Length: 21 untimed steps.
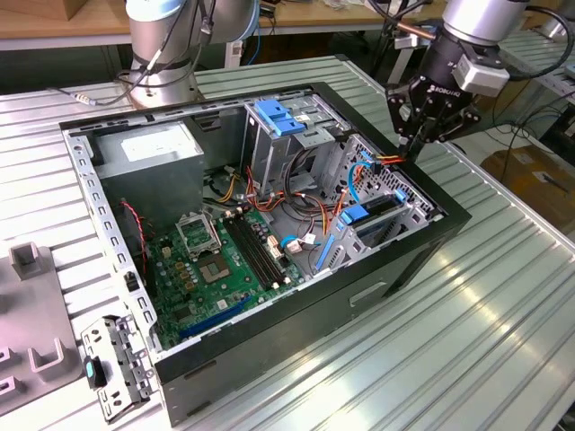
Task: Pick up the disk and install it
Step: 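Insert the first disk wire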
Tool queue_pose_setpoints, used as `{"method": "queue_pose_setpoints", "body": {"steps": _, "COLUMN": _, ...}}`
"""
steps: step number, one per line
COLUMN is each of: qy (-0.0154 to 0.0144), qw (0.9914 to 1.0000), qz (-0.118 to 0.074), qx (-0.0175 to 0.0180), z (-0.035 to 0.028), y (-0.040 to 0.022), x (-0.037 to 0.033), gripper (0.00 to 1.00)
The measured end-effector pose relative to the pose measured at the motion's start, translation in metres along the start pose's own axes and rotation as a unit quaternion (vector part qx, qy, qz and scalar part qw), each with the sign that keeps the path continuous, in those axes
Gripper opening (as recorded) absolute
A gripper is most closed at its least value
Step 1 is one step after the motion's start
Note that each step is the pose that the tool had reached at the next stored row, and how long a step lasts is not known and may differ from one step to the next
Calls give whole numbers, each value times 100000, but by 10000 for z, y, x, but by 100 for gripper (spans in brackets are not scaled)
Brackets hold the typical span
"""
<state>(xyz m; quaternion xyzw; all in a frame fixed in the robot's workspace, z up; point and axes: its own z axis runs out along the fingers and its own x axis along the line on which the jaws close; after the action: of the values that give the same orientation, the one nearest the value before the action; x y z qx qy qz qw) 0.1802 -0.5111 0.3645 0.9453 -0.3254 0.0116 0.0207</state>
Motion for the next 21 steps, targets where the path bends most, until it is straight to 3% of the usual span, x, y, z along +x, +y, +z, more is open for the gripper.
{"method": "queue_pose_setpoints", "body": {"steps": 1, "qy": -40, "qw": 100000, "qz": -38, "qx": 57, "z": -4, "y": 0, "x": -1, "gripper": 18}}
{"method": "queue_pose_setpoints", "body": {"steps": 4, "qy": -56, "qw": 100000, "qz": -52, "qx": 88, "z": -69, "y": 2, "x": 2, "gripper": 17}}
{"method": "queue_pose_setpoints", "body": {"steps": 9, "qy": -52, "qw": 100000, "qz": -43, "qx": 82, "z": -75, "y": 6, "x": -4, "gripper": 17}}
{"method": "queue_pose_setpoints", "body": {"steps": 17, "qy": -61, "qw": 100000, "qz": -18, "qx": 90, "z": -74, "y": 106, "x": -113, "gripper": 17}}
{"method": "queue_pose_setpoints", "body": {"steps": 21, "qy": -139, "qw": 99948, "qz": 3217, "qx": -47, "z": -72, "y": 106, "x": -114, "gripper": 17}}
